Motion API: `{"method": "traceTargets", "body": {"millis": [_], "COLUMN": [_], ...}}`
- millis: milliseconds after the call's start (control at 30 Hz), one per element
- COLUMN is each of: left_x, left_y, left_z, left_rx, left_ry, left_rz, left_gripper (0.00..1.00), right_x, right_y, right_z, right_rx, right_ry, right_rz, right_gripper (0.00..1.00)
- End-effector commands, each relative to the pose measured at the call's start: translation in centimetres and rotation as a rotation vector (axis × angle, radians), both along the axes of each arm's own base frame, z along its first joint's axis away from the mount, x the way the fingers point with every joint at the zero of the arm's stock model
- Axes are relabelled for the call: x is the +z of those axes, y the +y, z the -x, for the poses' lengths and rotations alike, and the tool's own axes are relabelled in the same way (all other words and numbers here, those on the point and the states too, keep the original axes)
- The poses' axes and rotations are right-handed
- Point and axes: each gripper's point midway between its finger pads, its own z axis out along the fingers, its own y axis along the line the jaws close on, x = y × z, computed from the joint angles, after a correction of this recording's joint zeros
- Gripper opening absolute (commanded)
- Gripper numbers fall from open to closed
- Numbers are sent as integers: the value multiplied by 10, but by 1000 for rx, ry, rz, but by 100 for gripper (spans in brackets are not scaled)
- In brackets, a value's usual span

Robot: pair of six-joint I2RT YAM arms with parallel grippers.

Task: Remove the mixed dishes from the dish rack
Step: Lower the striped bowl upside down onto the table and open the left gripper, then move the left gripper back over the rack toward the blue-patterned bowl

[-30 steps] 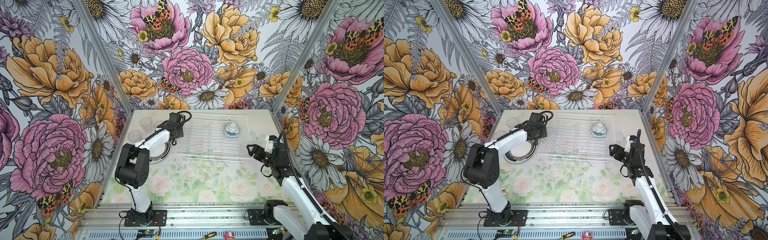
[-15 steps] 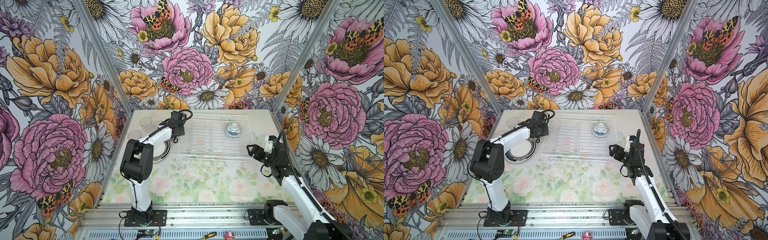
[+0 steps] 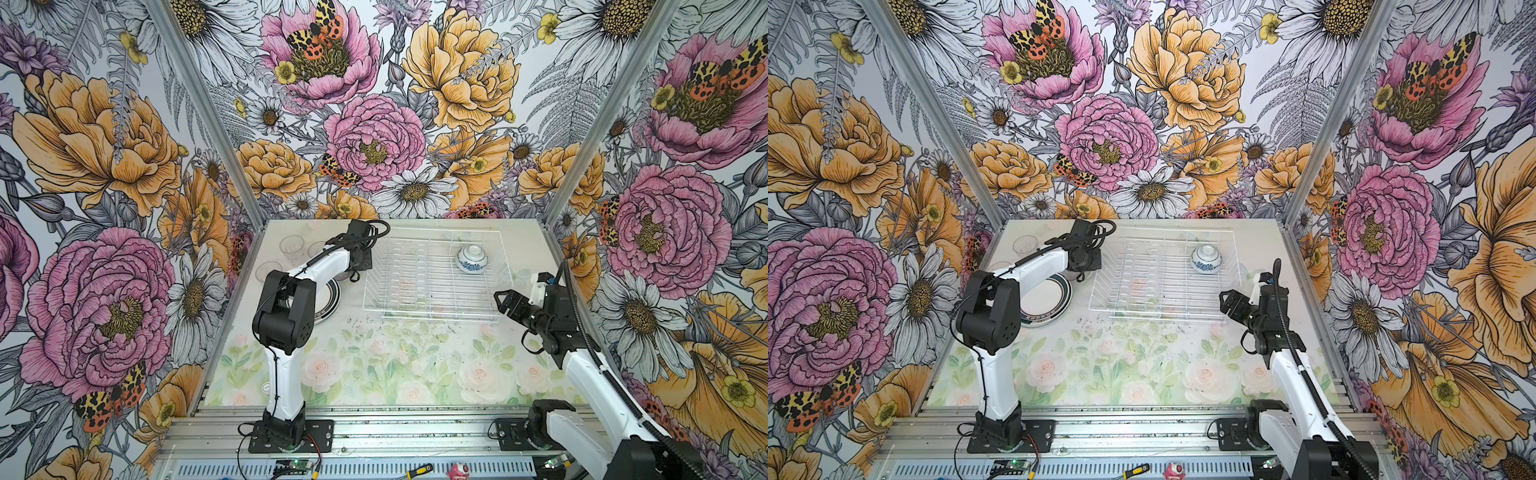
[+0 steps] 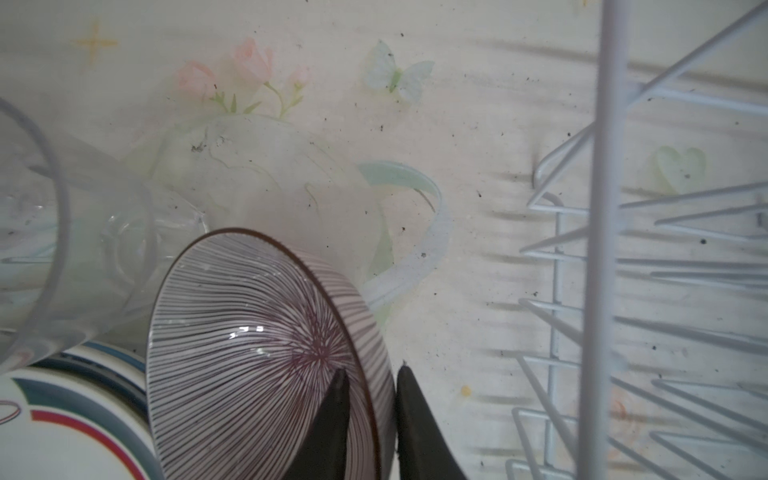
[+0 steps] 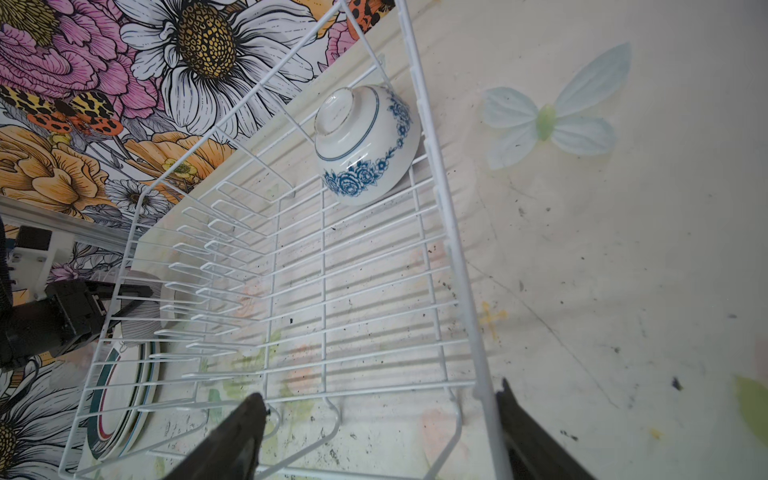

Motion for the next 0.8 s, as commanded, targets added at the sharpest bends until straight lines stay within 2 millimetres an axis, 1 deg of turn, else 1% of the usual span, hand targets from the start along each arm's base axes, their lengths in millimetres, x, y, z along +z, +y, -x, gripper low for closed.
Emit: {"method": "traceTargets", "body": {"millis": [0,200,300,500,567,600,767], "left_x": [19,30,42,72,75,95,115], "left_y": [-14,-12,-14,-19,-16,-15,-15], "left_z": [2,7,10,17,18,22,33], "left_rx": [-31,-24,-30,-48,-36,-35,-45], "left_ry": [-36,-57,-79,-136,-148,-187,-226], "left_rz": [23,19,21,42,21,34,44], "left_gripper": [33,40,47,46,46,46,46], "right_x": [5,7,7,8,8,9,9], "right_y": [3,1,0,-2,-2,-2,-2], "right_z": [-3,-3,-3,-4,-5,-6,-8], "right_rx": [9,6,1,-7,-9,-7,-5], "right_ry": [-9,-13,-12,-12,-10,-12,-8], "right_rz": [-13,-12,-8,-5,-5,-3,-6], "right_gripper": [85,85,85,85,85,85,85]}}
